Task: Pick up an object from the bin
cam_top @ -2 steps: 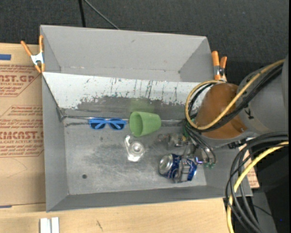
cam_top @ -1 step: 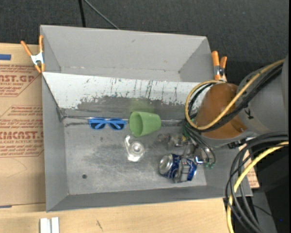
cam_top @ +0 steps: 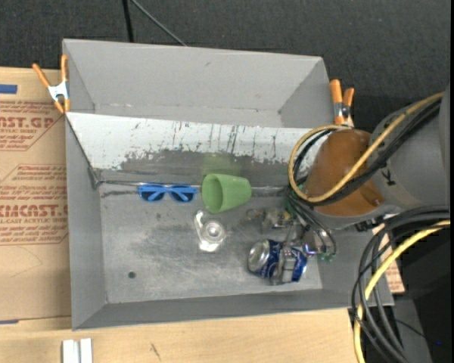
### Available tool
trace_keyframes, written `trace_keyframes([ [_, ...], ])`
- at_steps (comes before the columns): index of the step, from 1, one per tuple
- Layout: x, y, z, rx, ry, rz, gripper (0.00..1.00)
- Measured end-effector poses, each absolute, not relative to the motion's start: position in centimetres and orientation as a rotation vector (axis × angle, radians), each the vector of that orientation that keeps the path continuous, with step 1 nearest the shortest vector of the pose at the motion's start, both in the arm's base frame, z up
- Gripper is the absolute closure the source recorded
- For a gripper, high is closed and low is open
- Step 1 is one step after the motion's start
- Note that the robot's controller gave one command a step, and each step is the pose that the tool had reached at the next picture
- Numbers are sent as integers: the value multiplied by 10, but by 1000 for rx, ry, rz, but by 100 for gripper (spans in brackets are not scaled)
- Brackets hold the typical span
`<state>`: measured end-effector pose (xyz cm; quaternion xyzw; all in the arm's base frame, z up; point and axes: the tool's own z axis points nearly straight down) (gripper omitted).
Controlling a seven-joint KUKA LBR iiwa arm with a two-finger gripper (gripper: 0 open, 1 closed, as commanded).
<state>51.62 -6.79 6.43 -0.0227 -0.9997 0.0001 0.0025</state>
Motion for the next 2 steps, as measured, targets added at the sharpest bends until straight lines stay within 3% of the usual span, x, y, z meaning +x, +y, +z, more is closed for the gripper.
trace_keyframes([
  [1,516,-68,64,-73,-3136,1,0],
  [2,517,-67,65,-72,-3134,-1,100],
])
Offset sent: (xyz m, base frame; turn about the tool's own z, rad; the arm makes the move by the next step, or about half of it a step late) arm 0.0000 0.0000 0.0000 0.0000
